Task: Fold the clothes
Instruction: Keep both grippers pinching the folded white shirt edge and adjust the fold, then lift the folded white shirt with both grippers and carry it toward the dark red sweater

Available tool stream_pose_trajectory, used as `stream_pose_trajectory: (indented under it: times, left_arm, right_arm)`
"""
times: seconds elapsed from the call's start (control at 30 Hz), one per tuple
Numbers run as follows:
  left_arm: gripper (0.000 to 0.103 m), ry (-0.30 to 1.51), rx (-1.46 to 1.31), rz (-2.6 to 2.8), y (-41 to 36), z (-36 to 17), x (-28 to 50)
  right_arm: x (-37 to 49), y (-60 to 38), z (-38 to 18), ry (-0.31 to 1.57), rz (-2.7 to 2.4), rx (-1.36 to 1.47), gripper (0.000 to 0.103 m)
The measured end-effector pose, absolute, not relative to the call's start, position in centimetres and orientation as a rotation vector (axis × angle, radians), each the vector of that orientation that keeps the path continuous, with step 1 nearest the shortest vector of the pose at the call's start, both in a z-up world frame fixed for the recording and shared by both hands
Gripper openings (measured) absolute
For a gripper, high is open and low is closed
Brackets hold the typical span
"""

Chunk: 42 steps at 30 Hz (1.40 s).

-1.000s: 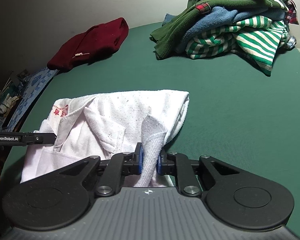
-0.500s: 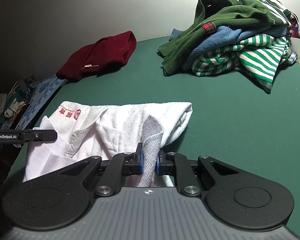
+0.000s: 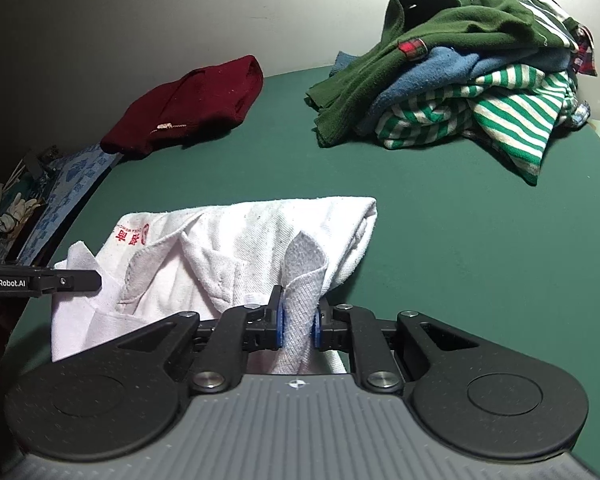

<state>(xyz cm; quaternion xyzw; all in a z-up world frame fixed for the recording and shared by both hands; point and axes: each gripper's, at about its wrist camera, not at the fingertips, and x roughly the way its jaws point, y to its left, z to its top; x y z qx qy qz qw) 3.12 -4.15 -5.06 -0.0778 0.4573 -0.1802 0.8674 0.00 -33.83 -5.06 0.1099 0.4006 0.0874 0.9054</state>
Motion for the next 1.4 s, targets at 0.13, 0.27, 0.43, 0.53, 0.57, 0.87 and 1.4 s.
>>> stream_pose_trajectory:
  times: [0.13, 0.27, 0.43, 0.53, 0.57, 0.87, 1.4]
  left_arm:
    - [0.046, 0.997, -0.193, -0.37, -3.5, -6.5, 3.7]
    - [0.051, 1.013, -0.205, -0.398, -3.8, -7.0, 4.3]
    - [0.043, 1.012, -0.201, -0.43, -4.9, -7.1, 4.6]
    - [0.026, 1.002, -0.187, -0.432, -5.4, -7.1, 4.4]
    - [0.023, 1.0, -0.191, -0.432, -5.2, -7.2, 4.3]
    - [0.007, 0.955, -0.204, -0.436, -4.9, -6.2, 3.6]
    - [0.006, 0.869, -0.166, -0.452, -5.3, -2.9, 2.3]
  right_arm:
    - [0.0, -33.9, -5.7, 0.839, 0.149, 0.201, 0.033]
    - [0.3, -33.9, -6.2, 0.853, 0.161, 0.188, 0.037]
    - [0.8, -34.4, -7.0, 0.864, 0.14, 0.235, 0.046]
    - [0.9, -34.5, -7.1, 0.853, 0.151, 0.252, 0.047]
    - [0.9, -34.6, -7.1, 0.851, 0.157, 0.26, 0.047]
    - [0.5, -34.0, -6.8, 0.838, 0.186, 0.274, 0.014]
    - [-0.6, -33.1, -3.7, 0.753, 0.238, 0.272, 0.013]
